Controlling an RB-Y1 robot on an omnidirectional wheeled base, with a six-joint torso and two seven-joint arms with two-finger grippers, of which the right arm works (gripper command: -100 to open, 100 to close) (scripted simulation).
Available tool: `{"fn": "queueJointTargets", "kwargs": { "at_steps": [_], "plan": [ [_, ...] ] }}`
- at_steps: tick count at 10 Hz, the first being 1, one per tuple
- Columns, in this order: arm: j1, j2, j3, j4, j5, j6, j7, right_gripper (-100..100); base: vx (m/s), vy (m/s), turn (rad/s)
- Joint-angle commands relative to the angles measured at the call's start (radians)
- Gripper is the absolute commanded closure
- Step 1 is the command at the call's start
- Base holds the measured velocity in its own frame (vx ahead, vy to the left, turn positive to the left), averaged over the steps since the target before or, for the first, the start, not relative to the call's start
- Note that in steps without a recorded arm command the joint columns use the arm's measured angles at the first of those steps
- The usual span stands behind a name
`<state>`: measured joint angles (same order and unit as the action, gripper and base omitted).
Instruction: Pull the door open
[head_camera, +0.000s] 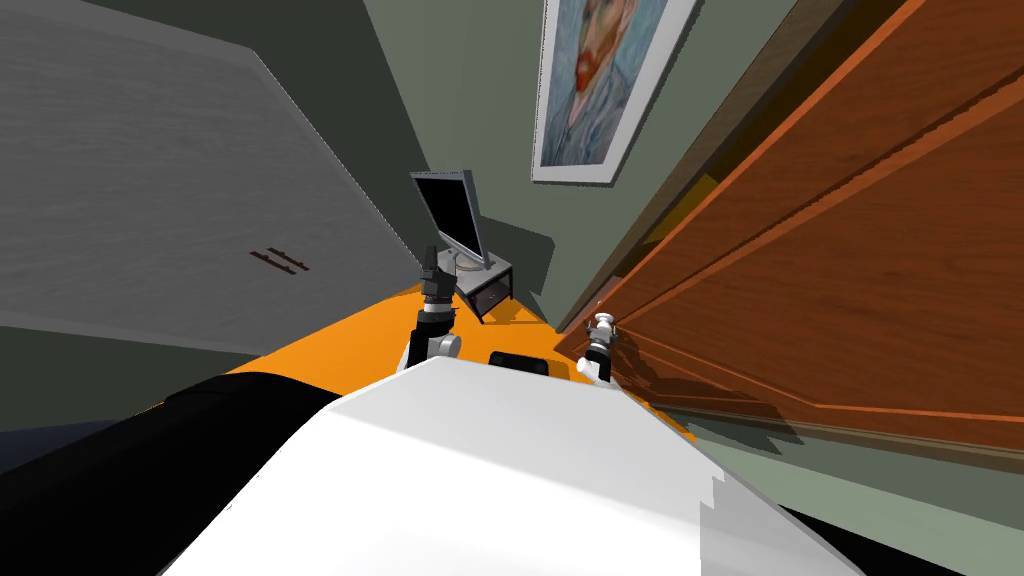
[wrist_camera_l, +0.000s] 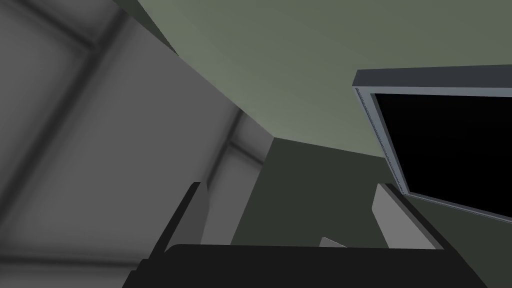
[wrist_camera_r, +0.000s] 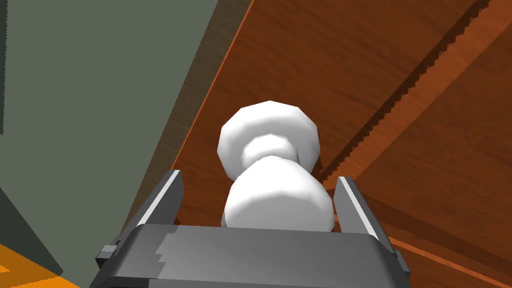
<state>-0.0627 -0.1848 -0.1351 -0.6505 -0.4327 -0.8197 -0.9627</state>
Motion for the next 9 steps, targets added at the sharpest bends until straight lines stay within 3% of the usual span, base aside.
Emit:
{"fn": "queueJointTargets", "kwargs": {
  "at_steps": [1, 9],
  "plan": [
    [-0.006, 0.010, 0.005, 0.000, -0.015, -0.004, -0.046, -100, -0.110, 0.003, 0.044],
    [-0.013, 0.063, 0.025, -0.042, -0.086, 0.000, -0.235, -100, -0.097, -0.012, 0.035]
  ]
}}
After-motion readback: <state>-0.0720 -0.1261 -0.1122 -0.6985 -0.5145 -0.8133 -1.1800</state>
